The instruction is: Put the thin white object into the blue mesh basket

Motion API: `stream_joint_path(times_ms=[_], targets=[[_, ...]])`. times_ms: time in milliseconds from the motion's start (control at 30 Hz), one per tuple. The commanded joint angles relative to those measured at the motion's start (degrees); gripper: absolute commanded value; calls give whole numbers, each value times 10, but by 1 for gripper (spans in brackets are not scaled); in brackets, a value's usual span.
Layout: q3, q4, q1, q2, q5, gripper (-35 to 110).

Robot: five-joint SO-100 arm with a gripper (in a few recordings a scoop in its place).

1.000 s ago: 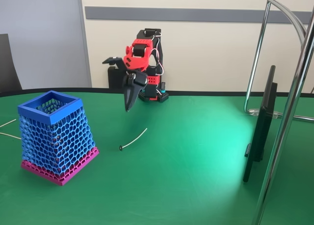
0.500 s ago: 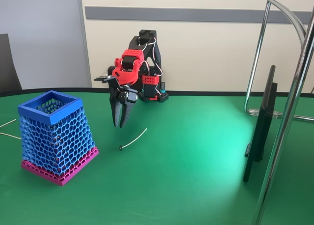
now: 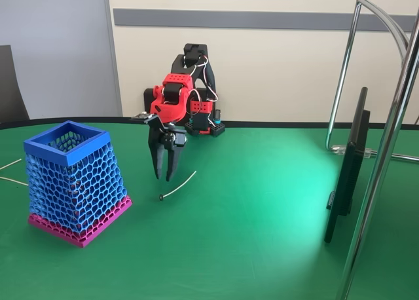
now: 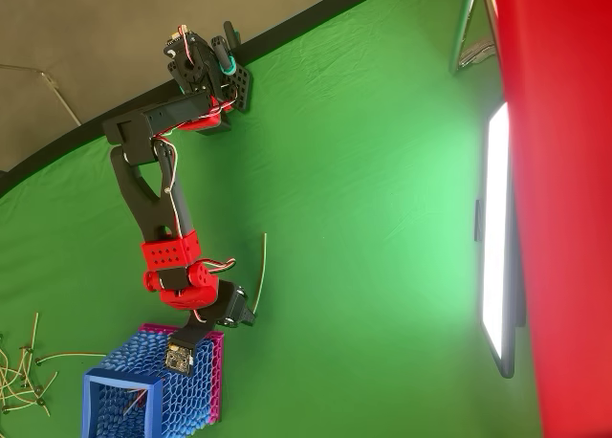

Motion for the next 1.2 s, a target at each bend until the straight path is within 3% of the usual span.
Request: stream_joint_path(times_ms=[0, 800, 1167], targets=[[-22, -4, -9, -2, 12, 18], [-12, -60, 1, -72, 42, 16], [-43, -38, 5, -92, 35, 15]])
